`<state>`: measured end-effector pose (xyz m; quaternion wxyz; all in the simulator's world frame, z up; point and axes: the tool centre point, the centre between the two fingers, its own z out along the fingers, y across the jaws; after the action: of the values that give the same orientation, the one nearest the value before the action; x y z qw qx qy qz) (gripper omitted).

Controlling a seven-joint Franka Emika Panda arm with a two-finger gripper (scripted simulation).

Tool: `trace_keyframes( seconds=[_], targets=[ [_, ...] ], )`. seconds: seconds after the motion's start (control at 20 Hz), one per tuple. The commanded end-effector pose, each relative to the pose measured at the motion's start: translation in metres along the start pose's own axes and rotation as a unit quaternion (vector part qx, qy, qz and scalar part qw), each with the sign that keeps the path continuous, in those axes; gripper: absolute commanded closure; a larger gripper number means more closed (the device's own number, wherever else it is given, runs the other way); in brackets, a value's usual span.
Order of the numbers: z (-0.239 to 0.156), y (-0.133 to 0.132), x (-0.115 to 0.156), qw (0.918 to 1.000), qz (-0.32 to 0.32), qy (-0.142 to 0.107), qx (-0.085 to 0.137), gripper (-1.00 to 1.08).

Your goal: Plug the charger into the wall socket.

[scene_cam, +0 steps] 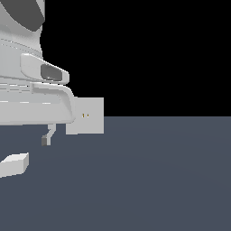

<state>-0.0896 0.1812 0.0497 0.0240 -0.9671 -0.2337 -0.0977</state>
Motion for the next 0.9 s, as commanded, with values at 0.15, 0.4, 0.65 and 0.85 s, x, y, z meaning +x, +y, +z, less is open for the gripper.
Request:
trace_keyframes(
  seconds=[0.15, 0.4, 0.65, 0.85],
  targets=[
    [0.024, 0.0, -0.006, 1.0, 0.0, 0.0, 0.0, -0.92],
    [0.036, 0.0, -0.008, 1.0, -0.001, 0.0, -0.001, -0.92],
    [0.037, 0.0, -0.008, 1.0, -0.001, 0.0, -0.001, 1.08],
    [0.037, 0.0, -0.008, 1.0, -0.001, 0.0, -0.001, 1.08]
  ],
)
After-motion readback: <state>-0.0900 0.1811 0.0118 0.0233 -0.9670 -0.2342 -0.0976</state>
